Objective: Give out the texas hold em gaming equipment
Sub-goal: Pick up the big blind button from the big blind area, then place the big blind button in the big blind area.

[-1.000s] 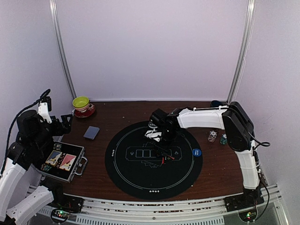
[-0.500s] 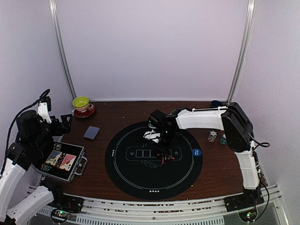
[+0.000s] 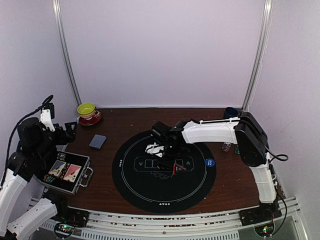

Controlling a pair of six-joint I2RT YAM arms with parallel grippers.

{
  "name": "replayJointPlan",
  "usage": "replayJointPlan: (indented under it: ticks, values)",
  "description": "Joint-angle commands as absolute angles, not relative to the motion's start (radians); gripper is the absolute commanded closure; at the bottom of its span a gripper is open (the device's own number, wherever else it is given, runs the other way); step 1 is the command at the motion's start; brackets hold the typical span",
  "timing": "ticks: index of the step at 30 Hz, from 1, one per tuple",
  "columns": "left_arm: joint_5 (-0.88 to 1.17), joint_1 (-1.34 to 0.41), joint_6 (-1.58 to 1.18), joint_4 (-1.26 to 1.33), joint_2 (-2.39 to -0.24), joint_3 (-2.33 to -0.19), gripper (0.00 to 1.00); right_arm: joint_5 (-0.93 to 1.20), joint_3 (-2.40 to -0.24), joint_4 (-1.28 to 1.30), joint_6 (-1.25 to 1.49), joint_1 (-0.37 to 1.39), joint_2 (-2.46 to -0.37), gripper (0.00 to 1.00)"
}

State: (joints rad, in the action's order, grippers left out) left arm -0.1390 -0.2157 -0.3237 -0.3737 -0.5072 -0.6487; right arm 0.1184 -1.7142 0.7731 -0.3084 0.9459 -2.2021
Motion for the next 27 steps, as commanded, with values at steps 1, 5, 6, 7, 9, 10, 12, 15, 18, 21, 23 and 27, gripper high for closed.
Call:
replayJointPlan:
  ticks: [1,5,6,7,9,10,12,15,18,21,23,27]
  values:
    - [-0.152,-0.207,-0.325,-0.345,-0.513,-0.642,0.02,0.109,-1.792,0.759,-0.317,0.975,-2.223,0.51]
    - [-0.152,-0.201,-0.326,-0.345,-0.517,-0.643,0.02,0.132,-1.919,0.754,-0.313,0.985,-2.258,0.51]
    - [-0.152,-0.2,-0.325,-0.346,-0.516,-0.643,0.02,0.137,-1.956,0.756,-0.313,0.989,-2.273,0.51]
    - [-0.152,-0.201,-0.325,-0.345,-0.515,-0.643,0.02,0.144,-1.991,0.756,-0.313,0.993,-2.288,0.51]
    - [-0.152,-0.199,-0.325,-0.345,-0.515,-0.643,0.02,0.157,-2.063,0.753,-0.308,1.006,-2.324,0.51]
    - [-0.151,-0.199,-0.325,-0.344,-0.515,-0.643,0.02,0.165,-2.094,0.747,-0.305,1.012,-2.34,0.51]
    - [-0.147,-0.199,-0.325,-0.345,-0.515,-0.643,0.02,0.183,-2.135,0.718,-0.289,1.025,-2.37,0.51]
    - [-0.146,-0.199,-0.325,-0.345,-0.51,-0.643,0.02,0.209,-2.159,0.65,-0.252,1.04,-2.412,0.51]
    - [-0.146,-0.199,-0.325,-0.345,-0.504,-0.644,0.02,0.234,-2.211,0.627,-0.22,1.051,-2.465,0.51]
    - [-0.146,-0.199,-0.327,-0.345,-0.503,-0.644,0.02,0.254,-2.271,0.607,-0.193,1.061,-2.51,0.51]
    - [-0.144,-0.199,-0.327,-0.344,-0.503,-0.644,0.02,0.265,-2.295,0.595,-0.185,1.068,-2.528,0.5]
    - [-0.141,-0.199,-0.327,-0.345,-0.502,-0.644,0.02,0.253,-2.303,0.566,-0.197,1.09,-2.553,0.49]
